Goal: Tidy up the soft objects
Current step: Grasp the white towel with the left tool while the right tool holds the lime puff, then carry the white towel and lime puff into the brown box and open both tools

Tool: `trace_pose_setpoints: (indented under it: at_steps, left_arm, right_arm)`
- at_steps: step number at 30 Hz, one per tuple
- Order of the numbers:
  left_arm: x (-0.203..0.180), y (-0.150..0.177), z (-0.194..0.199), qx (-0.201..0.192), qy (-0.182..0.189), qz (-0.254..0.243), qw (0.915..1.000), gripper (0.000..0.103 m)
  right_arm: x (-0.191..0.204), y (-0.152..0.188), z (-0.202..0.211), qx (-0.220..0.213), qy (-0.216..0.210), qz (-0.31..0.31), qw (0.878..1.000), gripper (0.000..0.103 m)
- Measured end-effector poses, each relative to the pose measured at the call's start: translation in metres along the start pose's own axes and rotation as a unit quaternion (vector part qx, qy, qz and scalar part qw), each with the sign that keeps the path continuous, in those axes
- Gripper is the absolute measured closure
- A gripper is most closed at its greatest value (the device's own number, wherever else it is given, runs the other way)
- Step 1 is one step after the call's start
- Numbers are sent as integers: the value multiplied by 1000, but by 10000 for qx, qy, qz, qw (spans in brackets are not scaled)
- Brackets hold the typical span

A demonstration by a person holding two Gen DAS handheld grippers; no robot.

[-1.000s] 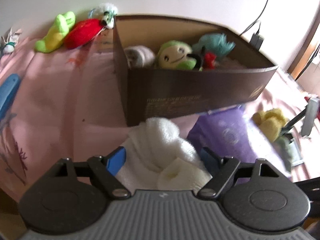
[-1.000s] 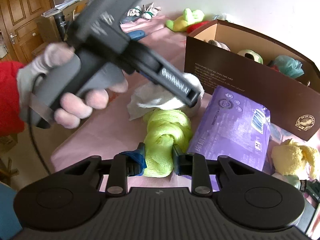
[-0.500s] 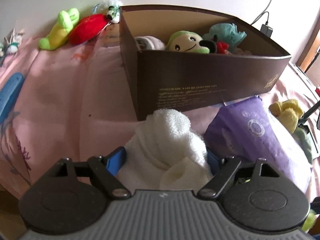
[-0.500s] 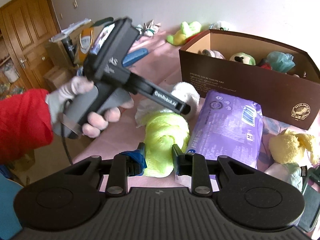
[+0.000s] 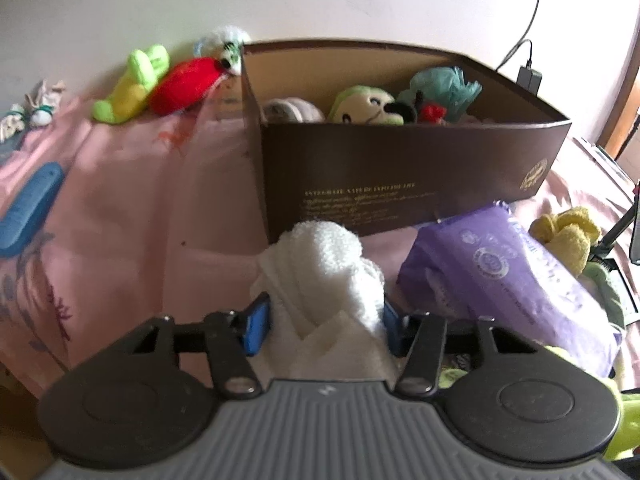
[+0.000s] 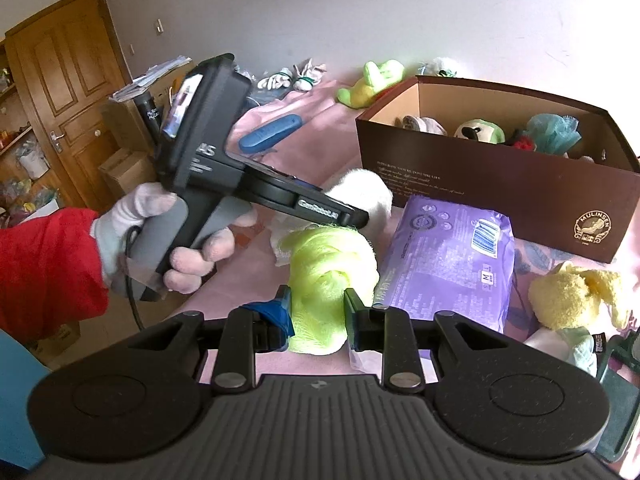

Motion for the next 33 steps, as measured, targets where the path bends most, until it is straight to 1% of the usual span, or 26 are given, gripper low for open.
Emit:
trace_pose_setpoints:
  at_steps: [3, 6, 9, 14, 17, 19, 22, 25, 27, 30, 33]
  left_arm:
    - [-1, -4, 14, -150, 19, -9, 9999, 49]
    - [-2, -11, 33, -334, 96, 37, 9994, 50]
    - [-5, -22, 58, -613, 205, 89, 9979, 50]
    - [-16, -49, 94, -1099, 442, 91, 9929, 49]
    - [-29, -69, 106, -1332, 660, 72, 9889, 49]
    - [-38, -82, 107, -1442, 727, -30, 9869, 49]
    - [-49, -102, 105, -1594, 728, -146, 9844, 49]
    - [-60, -123, 101, -1697, 794, -138, 9822, 49]
    - [-65, -134, 95, -1743, 788, -154, 9814, 49]
    - [-69, -145, 77, -1692, 651, -214, 9832, 49]
    - [-68, -147, 55, -1556, 499, -239, 9863, 49]
  right_arm:
    - [-4, -2, 7, -89, -18, -105, 9999, 96]
    - [-11, -8, 18, -282, -86, -291, 9991, 96]
    - [-19, -15, 29, -477, -133, -489, 9976, 96]
    - [-36, -27, 42, -778, -93, -810, 9936, 96]
    - [-53, -35, 51, -1005, 4, -1058, 9893, 96]
    - [-69, -42, 57, -1163, 162, -1234, 9854, 96]
    - [-95, -49, 64, -1322, 479, -1482, 9789, 96]
    - [-127, -54, 68, -1469, 721, -1911, 9678, 96]
    - [-151, -59, 70, -1537, 976, -2070, 9612, 96]
    - [-184, -66, 72, -1604, 1406, -2233, 9511, 96]
    - [-219, -66, 67, -1451, 1871, -2453, 9401, 96]
Point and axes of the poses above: each gripper's, at about its wrist camera, not at the fingertips, and z roughly against the way its jaws point, x to its left, y to its underside, the point moved 10 cm from there along -z, roughly the way its jaws point, and after that the axes turned 14 degrees about z, right-handed, at the moved point
